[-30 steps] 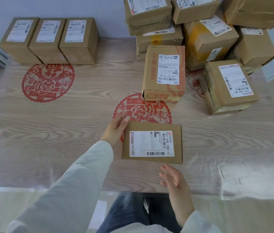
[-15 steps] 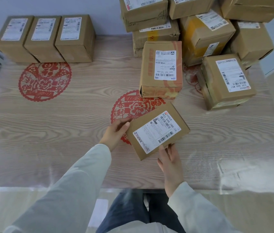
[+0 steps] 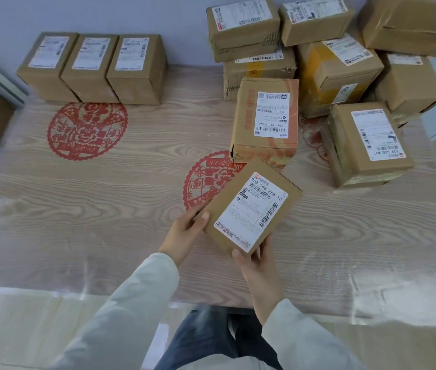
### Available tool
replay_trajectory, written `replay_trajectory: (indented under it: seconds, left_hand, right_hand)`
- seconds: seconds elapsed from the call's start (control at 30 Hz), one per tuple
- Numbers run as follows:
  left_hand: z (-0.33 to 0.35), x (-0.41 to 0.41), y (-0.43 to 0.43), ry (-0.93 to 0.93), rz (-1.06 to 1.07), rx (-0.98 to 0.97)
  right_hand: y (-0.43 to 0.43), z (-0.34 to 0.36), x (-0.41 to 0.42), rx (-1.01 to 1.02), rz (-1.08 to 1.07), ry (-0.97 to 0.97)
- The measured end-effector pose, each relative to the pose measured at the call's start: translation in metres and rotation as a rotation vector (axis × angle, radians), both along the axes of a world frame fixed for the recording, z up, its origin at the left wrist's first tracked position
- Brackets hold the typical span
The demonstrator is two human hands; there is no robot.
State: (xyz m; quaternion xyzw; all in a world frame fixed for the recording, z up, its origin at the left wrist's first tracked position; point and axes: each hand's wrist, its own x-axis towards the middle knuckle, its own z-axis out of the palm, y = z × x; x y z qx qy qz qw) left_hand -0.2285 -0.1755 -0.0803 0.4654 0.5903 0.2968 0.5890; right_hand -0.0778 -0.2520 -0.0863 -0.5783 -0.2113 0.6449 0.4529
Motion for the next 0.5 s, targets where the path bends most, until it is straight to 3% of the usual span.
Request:
replay_trajectory:
  seconds: [0.5]
  left_hand:
    - [0.037,-0.07,-0.019,-0.032,0.369,0.074]
  right_hand:
    - [0.069,0.025,-0.029,0.243,0.352,-0.04]
